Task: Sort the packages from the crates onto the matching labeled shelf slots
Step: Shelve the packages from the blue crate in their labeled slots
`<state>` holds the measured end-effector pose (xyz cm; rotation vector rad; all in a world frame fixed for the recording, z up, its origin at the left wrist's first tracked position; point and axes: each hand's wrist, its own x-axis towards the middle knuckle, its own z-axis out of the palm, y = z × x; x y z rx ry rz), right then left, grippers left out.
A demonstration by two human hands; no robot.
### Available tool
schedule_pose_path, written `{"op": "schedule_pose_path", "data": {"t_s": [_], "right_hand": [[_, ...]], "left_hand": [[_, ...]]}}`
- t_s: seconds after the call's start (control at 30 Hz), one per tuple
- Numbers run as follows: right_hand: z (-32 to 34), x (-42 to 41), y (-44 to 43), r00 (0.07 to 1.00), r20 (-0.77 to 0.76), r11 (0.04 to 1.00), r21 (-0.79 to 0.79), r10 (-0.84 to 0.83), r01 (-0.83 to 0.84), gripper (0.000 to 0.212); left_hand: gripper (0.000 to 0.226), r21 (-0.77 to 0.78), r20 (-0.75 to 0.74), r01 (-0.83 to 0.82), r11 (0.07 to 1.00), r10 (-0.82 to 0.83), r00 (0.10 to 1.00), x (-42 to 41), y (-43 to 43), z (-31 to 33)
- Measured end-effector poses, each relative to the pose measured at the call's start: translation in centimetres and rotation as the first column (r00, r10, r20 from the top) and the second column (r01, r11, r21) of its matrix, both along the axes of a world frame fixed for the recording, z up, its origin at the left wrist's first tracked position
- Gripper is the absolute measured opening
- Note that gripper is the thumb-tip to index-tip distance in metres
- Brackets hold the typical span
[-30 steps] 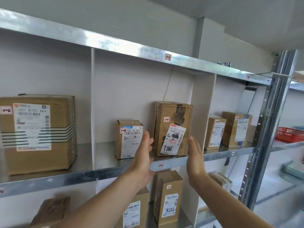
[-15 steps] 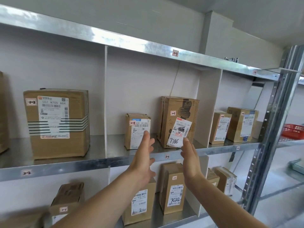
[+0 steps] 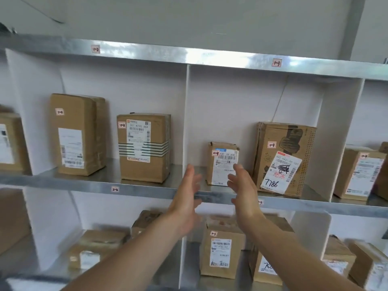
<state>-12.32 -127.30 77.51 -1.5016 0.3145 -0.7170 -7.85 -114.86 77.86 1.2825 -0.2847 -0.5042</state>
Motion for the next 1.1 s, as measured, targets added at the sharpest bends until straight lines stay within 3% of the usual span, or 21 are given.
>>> {"op": "schedule_pose_path", "data": {"t_s": [0.1,0.3,0.43,0.57,0.77,0.9,1.1], "right_hand": [[-0.3,0.9,1.3,0.998,-0.01,0.998,0.021,0.067,-0.067,0.021],[-1.5,2.6,5.2,0.973,-0.044,0.972,0.074,0.228,-0.224,0.022],[-2.5,3.7,9.2,0.944,-0.056,0.945,0.067,0.325,-0.321,0.047],[-3.4,4.8,14.1,0.905,-0.089,0.908,0.095,0.415,-0.408,0.051],[-5.3,6.0,21.5,0.834,-0.147,0.846,0.13,0.532,-0.517,0.042],[-6.5,6.9,26.4,0.799,-0.166,0.816,0.088,0.578,-0.572,0.033],[-7.2,9.1,34.4,0.752,-0.19,0.772,0.051,0.631,-0.634,0.036]], "left_hand": [[0.099,0.025,-0.017,-0.081,0.996,0.082,0.997,-0.3,1.8,-0.6],[0.088,0.006,-0.063,-0.237,0.971,0.237,0.969,-0.2,6.5,-2.1],[0.095,0.04,-0.083,-0.319,0.947,0.321,0.943,-0.3,10.6,-3.1],[0.094,0.07,-0.103,-0.413,0.908,0.418,0.903,0.0,15.7,-4.8],[0.084,0.046,-0.12,-0.532,0.845,0.534,0.837,0.1,23.7,-7.0],[0.092,0.038,-0.14,-0.575,0.817,0.574,0.807,0.6,28.9,-8.6],[0.097,0.024,-0.179,-0.621,0.783,0.615,0.768,1.7,36.5,-9.5]]}}
